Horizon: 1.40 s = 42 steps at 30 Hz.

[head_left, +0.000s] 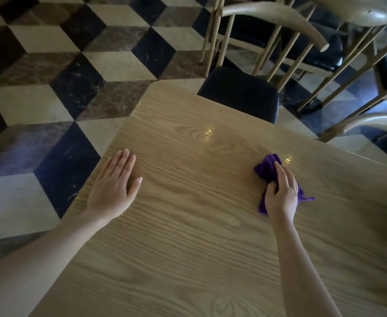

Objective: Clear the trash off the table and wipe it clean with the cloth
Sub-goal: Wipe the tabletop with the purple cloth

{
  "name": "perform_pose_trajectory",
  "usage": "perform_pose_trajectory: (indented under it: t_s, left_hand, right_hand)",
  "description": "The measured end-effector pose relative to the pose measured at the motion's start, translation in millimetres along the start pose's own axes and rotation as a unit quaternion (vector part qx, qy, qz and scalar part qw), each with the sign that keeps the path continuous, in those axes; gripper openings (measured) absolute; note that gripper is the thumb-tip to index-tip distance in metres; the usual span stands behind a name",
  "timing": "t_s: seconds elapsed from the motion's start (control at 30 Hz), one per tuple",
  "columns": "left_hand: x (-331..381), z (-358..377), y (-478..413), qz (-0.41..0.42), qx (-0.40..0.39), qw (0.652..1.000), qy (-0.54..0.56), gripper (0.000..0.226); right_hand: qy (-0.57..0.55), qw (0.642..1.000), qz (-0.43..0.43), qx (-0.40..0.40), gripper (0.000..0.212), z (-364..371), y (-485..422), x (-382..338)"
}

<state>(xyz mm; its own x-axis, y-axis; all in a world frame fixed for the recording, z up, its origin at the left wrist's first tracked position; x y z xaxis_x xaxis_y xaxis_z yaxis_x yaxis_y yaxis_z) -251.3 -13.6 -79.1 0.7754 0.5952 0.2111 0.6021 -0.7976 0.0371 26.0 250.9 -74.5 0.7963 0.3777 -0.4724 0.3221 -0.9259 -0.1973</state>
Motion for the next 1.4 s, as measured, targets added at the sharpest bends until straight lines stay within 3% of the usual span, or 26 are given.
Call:
perform_pose_trajectory:
  t_s: [0.17,0.3,0.4,0.53,0.8,1.1,1.23,1.4]
  left_hand:
    - [0,4,-1,0.008,0.011,1.0,0.002,0.07]
    - [-5,3,-3,0.021,0.001,0.999,0.041,0.074]
    - [-14,-7,-1,0.039,-0.057,0.989,0.128,0.071]
    - [-43,-15,58,0.072,-0.048,0.994,0.07,0.083]
    - [-86,-12,220,0.012,-0.039,0.997,0.071,0.067]
    - [-89,-15,234,0.012,-0.053,0.998,0.041,0.068]
    - [-94,-8,235,0.01,-0.056,0.998,0.031,0.069]
    - [-93,-3,235,0.021,-0.045,0.998,0.03,0.071]
  right_hand:
    - [-0.046,0.996,0.053,0.061,0.047,12,9,-26]
    - [-0.065,0.996,0.004,0.055,0.048,51,33,-95]
    - [-0.079,0.996,-0.021,0.047,0.047,79,46,-151]
    - [-0.103,0.989,-0.105,-0.015,0.047,113,73,-222]
    - [-0.098,0.955,-0.261,-0.097,0.048,120,156,-273]
    - [-0.062,0.951,-0.275,-0.128,0.042,62,305,-230]
    - [-0.016,0.977,-0.207,-0.051,0.042,19,317,-150]
    - [0.066,0.995,-0.072,0.033,0.048,-12,253,-59]
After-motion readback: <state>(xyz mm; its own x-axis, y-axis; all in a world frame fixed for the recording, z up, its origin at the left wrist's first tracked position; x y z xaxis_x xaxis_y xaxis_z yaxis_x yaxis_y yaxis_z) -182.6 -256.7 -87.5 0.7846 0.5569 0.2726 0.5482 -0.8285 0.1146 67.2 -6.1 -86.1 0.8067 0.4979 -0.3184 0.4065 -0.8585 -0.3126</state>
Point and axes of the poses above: each hand's wrist, its own y-axis away from the middle knuckle, its own z-axis out of the palm, x = y × z, the point moved 2 cm from there along -y, towards the middle knuckle, and after that the axes turned 5 degrees about y, right-handed, at the moved point
